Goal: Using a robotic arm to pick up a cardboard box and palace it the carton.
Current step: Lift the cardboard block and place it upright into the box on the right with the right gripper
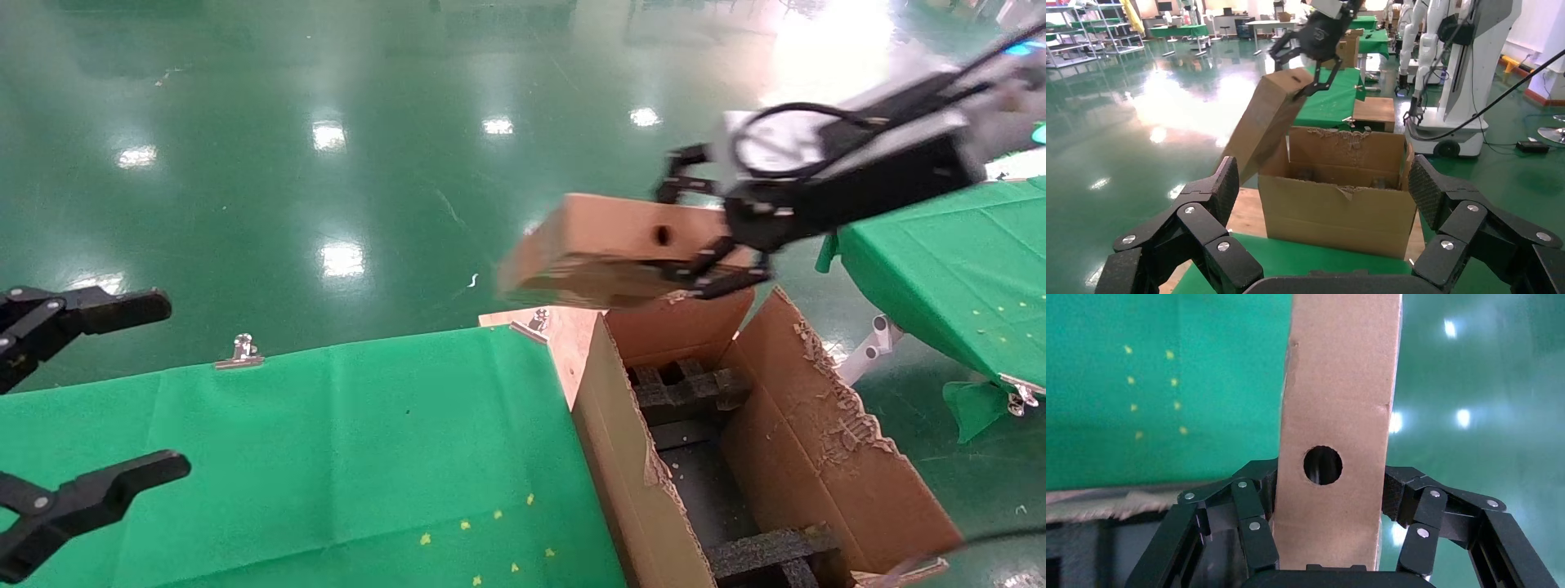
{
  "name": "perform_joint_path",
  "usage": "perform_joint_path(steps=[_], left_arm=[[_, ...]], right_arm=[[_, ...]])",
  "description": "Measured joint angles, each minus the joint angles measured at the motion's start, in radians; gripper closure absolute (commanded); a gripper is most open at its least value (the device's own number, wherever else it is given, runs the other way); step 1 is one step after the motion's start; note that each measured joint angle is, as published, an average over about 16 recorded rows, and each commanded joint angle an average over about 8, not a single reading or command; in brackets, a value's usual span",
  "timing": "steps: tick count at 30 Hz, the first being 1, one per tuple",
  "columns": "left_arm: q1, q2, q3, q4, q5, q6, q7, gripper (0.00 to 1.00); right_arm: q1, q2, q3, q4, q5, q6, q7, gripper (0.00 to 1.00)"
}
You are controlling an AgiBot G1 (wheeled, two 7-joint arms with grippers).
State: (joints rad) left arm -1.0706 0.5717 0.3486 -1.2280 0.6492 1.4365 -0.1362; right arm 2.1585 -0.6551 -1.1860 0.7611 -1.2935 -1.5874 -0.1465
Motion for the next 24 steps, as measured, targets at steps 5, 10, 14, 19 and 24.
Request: perform_joint_path(steps=[5,10,14,19,24], left_arm=[[0.0,0.0,0.0,0.0,0.0,0.0,0.0,0.0],[0.0,0.0,0.0,0.0,0.0,0.0,0.0,0.0],[0.0,0.0,0.0,0.0,0.0,0.0,0.0,0.0],[0.0,0.0,0.0,0.0,0.0,0.0,0.0,0.0],[0.0,0.0,0.0,0.0,0.0,0.0,0.0,0.0]], right_arm=[[0.025,0.087,-0.049,-0.033,-0.011,0.003,-0.006,1.0],[0.035,0.161,-0.093,-0.062,-0.029,0.007,-0.008,1.0],[0.035,0.205,-0.12,-0.082,-0.038,0.012,-0.004,1.0],[0.029,0.238,-0.142,-0.098,-0.039,0.018,0.003,1.0],[0.019,0.251,-0.152,-0.109,-0.031,0.031,0.02,1.0]])
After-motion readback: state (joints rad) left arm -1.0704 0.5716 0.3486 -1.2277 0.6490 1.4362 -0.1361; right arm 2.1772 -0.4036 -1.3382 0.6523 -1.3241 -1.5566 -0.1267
